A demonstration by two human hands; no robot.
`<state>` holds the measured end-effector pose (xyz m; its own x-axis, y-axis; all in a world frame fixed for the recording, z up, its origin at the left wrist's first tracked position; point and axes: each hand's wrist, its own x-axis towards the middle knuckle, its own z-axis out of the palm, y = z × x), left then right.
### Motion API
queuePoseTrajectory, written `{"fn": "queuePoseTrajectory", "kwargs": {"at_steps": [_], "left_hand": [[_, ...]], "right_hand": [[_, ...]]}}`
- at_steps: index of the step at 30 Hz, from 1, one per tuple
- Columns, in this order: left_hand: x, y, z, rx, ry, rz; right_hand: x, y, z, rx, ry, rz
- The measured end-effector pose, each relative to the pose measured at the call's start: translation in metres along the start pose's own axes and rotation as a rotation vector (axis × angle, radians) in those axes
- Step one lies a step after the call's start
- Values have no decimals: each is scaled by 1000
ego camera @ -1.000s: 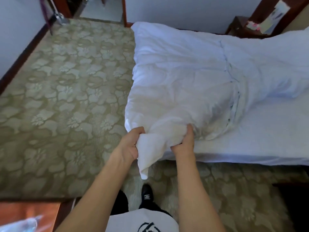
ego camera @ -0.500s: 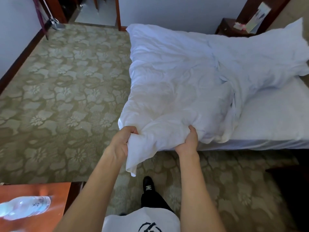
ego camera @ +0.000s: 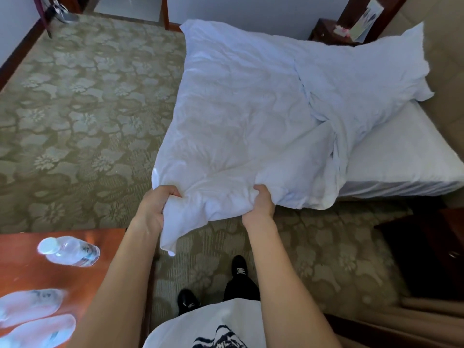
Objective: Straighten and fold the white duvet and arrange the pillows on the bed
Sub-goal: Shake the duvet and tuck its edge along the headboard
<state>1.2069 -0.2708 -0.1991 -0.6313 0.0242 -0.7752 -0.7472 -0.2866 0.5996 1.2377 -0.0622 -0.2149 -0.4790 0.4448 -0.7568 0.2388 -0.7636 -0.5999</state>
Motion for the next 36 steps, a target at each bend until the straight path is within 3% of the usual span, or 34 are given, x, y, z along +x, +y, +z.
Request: {"fn": "queuePoseTrajectory", "kwargs": {"at_steps": [8,11,17,28,36], "left_hand": [[8,-26,2,410,284,214],[27,-41,10,572,322,213],[18,-66,83,587,124,231],[18,-119,234,673,152,307],[18,-150,381,842,-23,386]], "right_hand": [[8,4,-39,-273,-3,149],[19,3,-55,-372,61,159],[46,-46,-102,-312,116,115],[112,-158,-189,-346,100,50],[163,-257,-267,-386,205,-169]]}}
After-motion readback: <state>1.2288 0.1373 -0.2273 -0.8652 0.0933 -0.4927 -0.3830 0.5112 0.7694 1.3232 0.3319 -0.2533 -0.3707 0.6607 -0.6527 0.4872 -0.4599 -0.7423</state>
